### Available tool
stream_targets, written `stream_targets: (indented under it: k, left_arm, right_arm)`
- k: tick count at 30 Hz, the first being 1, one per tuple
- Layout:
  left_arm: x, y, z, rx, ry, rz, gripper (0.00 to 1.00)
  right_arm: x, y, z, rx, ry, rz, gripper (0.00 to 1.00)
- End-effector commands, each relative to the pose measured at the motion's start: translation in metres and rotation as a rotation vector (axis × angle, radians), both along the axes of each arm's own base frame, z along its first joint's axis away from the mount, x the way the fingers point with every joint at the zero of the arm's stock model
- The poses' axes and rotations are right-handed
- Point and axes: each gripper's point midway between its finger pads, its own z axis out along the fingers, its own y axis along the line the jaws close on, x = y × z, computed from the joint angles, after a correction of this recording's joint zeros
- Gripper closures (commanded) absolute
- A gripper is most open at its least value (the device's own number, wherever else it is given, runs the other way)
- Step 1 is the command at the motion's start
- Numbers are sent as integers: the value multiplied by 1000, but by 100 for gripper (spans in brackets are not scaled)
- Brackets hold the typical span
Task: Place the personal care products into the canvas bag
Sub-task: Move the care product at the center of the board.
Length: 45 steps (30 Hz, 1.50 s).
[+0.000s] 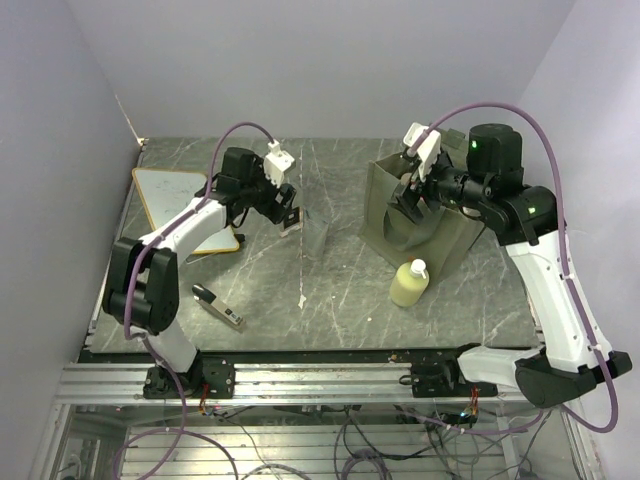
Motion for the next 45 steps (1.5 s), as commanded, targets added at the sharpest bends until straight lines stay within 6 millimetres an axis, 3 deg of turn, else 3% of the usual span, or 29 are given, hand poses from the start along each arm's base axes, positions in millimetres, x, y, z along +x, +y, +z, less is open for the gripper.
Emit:
stream_targets:
  k: [1,14,24,31,34,35,41,45]
  left_arm:
    - [15,-22,10,-61,-28,-35,8]
    - [22,-34,-1,-108,-3,-28,18]
    - [19,-35,6,-96,-32,-67,35]
    - [15,-30,24,-45,-75,-109,76]
    - [8,-22,36,-8,-92,-107,92]
    - [4,-19,40,-1,-96,-103,93]
    - [-32,-9,66,-42,-123,-97,93]
    - [-59,-1,68,-75,-109,-82,93]
  right_arm:
    - [-2,-4,0,16,-4,-3,21]
    - [-9,-22,-2,39,2,-32,20]
    - [-9,-28,-7,42,21,-48,20]
    - [-4,-33,-11,26,27,-75,20]
    - [-2,-35,-13,17,26,-86,20]
    - [-1,-35,-14,15,28,-88,20]
    - [2,-26,-18,25,51,-41,20]
    - [4,-22,-22,11,64,-14,20]
